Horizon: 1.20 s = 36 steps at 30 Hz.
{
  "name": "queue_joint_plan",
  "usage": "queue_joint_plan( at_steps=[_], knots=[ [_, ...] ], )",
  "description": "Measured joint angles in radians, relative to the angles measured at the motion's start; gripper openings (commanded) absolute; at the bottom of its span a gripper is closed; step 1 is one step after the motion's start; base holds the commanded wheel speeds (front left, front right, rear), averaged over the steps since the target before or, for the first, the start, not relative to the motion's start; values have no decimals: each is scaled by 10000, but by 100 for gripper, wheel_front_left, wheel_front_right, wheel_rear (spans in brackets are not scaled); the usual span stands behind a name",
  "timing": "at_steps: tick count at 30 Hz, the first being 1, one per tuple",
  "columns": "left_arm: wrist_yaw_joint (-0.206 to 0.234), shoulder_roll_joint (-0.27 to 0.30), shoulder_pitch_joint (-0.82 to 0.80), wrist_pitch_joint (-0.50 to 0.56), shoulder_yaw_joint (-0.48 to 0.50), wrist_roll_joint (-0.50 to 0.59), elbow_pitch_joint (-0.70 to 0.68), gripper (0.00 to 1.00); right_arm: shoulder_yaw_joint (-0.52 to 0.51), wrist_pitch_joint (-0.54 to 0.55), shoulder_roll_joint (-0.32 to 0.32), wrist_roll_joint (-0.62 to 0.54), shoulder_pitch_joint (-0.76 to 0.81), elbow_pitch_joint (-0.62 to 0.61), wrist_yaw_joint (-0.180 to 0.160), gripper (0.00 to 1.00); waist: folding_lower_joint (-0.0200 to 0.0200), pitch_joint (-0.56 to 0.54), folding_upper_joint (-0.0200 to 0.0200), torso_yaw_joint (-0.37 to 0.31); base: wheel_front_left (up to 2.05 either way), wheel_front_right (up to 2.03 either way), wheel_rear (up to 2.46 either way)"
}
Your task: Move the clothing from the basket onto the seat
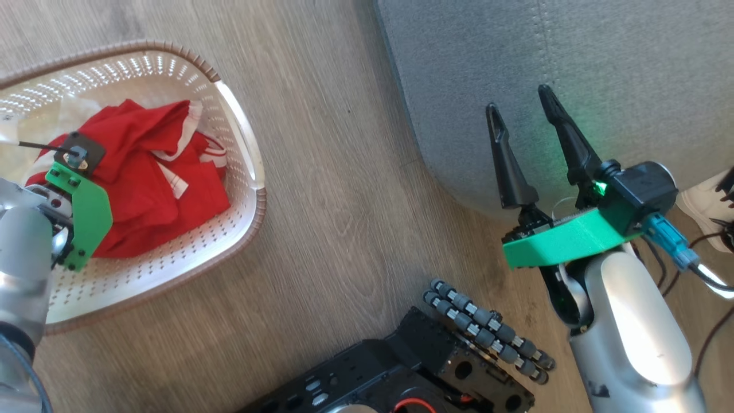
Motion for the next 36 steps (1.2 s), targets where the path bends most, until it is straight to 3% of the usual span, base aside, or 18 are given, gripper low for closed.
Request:
queue_joint_plan(
  at_steps=[8,19,23,29,36],
  knots=[
    [121,-433,671,-472,10,-341,8,0,-199,0,-2,-431,-55,244,0,100,0,-924,0,203,0,0,0],
    [635,-1611,1715,-2140,621,-1407,-4,0,-792,0,-6,-1319,220,694,0,100,-1,-2933,1,988,0,0,0],
    [619,-2061,2282,-2349,999,-2042,-366,0,-1066,0,-10,-1559,630,947,0,100,-1,-3765,1,1343,0,0,0],
    [755,-2527,3224,-2360,1517,-2510,-2449,0,-1312,0,-15,-2046,1128,1202,0,100,-1,-4999,1,1972,0,0,0],
    [1193,-2667,4831,-2359,2322,-2579,-5354,0,-1367,0,-13,-2125,1778,1246,0,100,-2,-6480,1,2658,0,0,0]
  ],
)
